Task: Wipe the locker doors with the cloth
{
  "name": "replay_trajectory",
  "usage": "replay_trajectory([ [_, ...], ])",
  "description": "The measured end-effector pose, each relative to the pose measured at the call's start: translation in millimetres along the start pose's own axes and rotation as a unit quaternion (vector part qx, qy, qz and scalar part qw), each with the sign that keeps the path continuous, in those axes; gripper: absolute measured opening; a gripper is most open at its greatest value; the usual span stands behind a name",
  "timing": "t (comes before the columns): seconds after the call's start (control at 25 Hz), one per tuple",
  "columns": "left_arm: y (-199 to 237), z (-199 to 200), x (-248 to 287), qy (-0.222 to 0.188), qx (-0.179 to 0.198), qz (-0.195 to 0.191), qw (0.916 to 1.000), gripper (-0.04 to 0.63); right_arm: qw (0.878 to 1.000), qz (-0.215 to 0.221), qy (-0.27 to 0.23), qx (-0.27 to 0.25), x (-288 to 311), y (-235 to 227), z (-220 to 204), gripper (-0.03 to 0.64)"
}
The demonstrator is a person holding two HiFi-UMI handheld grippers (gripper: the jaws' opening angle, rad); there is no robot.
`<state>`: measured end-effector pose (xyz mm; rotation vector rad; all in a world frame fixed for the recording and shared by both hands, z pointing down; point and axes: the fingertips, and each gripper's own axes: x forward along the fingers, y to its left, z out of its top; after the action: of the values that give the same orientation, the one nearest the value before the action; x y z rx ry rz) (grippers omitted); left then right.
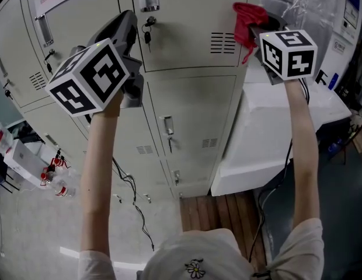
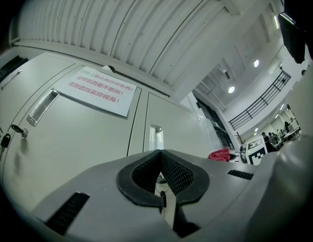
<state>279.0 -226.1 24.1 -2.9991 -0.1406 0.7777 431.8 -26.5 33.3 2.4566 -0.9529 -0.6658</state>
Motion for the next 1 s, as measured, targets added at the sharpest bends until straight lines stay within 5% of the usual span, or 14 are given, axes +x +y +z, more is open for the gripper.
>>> replay_trajectory([
  [0.52, 3.5, 4.9, -15.9, 0.003, 0.006, 0.011, 0.9999, 0.015, 1.000, -0.013, 0.005, 0.003, -11.8, -1.5, 2.0, 0.029],
  [1.0, 3.6, 3.7, -27.9, 0.008, 0.007, 0.017, 0.9998, 0.015, 0.989, 0.094, -0.097, 0.066, -18.6, 115.3, 75.1, 0.029],
])
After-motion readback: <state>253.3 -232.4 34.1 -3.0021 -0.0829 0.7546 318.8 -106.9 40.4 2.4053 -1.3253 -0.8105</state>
